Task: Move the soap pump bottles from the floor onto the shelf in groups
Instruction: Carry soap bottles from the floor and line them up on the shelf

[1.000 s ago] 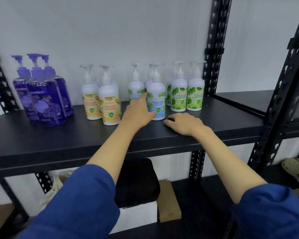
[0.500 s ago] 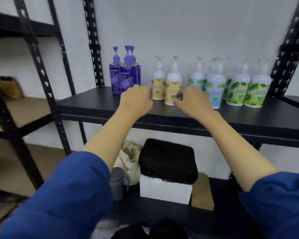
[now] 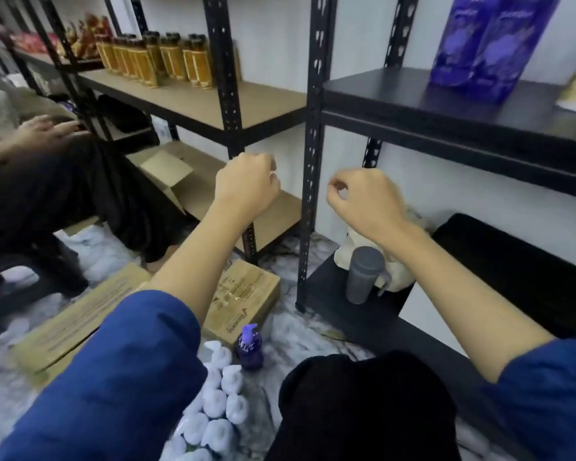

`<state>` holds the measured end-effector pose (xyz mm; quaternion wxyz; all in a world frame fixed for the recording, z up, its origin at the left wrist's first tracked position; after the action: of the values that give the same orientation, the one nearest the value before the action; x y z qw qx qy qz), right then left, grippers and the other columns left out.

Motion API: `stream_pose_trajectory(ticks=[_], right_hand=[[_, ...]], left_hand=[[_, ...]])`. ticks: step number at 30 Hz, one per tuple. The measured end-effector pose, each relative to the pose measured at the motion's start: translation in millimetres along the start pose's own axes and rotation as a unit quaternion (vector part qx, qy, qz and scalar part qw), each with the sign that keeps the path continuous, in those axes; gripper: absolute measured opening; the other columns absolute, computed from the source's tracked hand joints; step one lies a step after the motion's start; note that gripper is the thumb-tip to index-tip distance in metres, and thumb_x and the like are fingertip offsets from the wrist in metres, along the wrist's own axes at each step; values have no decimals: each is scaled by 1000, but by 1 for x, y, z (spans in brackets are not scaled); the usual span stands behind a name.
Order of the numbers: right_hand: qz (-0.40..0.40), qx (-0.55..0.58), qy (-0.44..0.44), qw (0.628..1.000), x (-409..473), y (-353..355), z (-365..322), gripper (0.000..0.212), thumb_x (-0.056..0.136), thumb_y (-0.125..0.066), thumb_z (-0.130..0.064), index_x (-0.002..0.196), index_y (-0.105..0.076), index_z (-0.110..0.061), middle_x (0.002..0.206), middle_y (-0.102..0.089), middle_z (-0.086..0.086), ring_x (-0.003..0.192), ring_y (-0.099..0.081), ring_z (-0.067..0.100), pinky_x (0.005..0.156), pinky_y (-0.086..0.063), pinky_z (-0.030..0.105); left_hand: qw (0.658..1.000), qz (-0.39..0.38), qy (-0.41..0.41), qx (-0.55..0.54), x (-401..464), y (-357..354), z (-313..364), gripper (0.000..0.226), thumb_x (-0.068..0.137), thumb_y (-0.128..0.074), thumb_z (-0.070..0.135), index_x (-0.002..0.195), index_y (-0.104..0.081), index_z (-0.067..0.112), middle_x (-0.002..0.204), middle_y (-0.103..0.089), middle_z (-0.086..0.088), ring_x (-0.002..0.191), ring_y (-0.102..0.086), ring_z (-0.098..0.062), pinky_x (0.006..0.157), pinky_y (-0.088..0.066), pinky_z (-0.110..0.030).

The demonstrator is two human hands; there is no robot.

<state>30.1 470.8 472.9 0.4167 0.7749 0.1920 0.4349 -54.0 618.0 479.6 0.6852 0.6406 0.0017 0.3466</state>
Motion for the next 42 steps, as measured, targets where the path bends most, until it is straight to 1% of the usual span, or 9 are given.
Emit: stream_pose_trajectory(ticks=[5, 8, 15, 20, 23, 29, 34, 39, 42], right_hand=[[-90, 54, 50, 993, -9, -114, -24, 27, 94, -45, -22, 101, -68, -10, 101, -67, 6, 92, -62, 26, 70, -52, 38], [-177, 62, 71, 980, -28, -191, -25, 27, 94, -45, -20, 103, -68, -9, 102, -66, 7, 96, -61, 26, 72, -51, 38], [-441, 54, 9, 896, -108, -363, 18, 42, 89, -54, -20, 130, -52, -10, 129, -56, 11, 118, -52, 32, 92, -45, 39], [-540, 145, -93, 824, -167, -444, 44, 74, 81, -71, -23, 143, -32, -11, 142, -44, 11, 125, -47, 28, 95, -37, 30], [-553, 198, -111, 802, -184, -477, 40, 91, 73, -78, -22, 146, -24, -15, 147, -39, 9, 130, -43, 27, 99, -36, 30], [-541, 274, -108, 788, -184, -517, 25, 107, 62, -86, -22, 146, -20, -28, 143, -46, 3, 128, -46, 25, 103, -39, 36], [-504, 308, -69, 804, -182, -522, 26, 88, 59, -87, -31, 134, -42, -32, 130, -56, -8, 116, -54, 18, 95, -44, 30], [-442, 326, -118, 827, -177, -517, 41, 77, 58, -85, -32, 126, -47, -32, 113, -62, -10, 103, -59, 15, 86, -45, 25], [-412, 306, -162, 843, -176, -513, 69, 80, 55, -82, -36, 127, -46, -33, 118, -60, -9, 105, -56, 15, 88, -42, 26]], left_hand=[[993, -38, 110, -28, -53, -77, -91, 28, 93, -44, 22, 111, -61, 8, 109, -59, -11, 100, -56, -33, 71, -41, -35], [975, -118, 184, -39, -99, -142, -127, 29, 92, -47, 22, 115, -59, 9, 114, -60, -15, 104, -56, -35, 76, -42, -36], [857, -341, 378, -77, -242, -285, -153, 39, 88, -50, 32, 114, -54, 3, 114, -60, -22, 105, -56, -38, 85, -45, -39], [825, -305, 465, -99, -293, -331, -156, 44, 84, -52, 34, 114, -53, 2, 114, -57, -20, 102, -55, -38, 82, -47, -43], [814, -269, 502, -115, -306, -346, -157, 46, 83, -50, 42, 113, -51, 7, 107, -62, -19, 96, -59, -39, 82, -47, -45], [818, -155, 529, -164, -304, -354, -159, 14, 87, -57, 10, 101, -61, 7, 89, -67, -4, 87, -61, -27, 70, -36, -24], [812, -154, 500, -259, -292, -371, -142, 18, 90, -57, 12, 82, -64, 27, 84, -68, 8, 79, -60, -6, 67, -37, -7], [844, -100, 472, -234, -276, -374, -148, 33, 87, -64, 12, 71, -47, 36, 67, -56, 20, 64, -53, 1, 63, -36, -11], [848, -80, 455, -261, -266, -385, -143, 9, 86, -66, 14, 81, -61, 19, 74, -66, 6, 69, -60, -9, 65, -43, -21]])
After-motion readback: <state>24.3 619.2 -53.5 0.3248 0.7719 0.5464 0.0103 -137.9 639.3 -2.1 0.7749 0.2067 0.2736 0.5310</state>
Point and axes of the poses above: each hand's wrist, its own x-axis towards the middle knuckle, its own y-axis out of the back of the hand, z = x × y, the point moved 6 cm from there along x, towards the middle knuckle
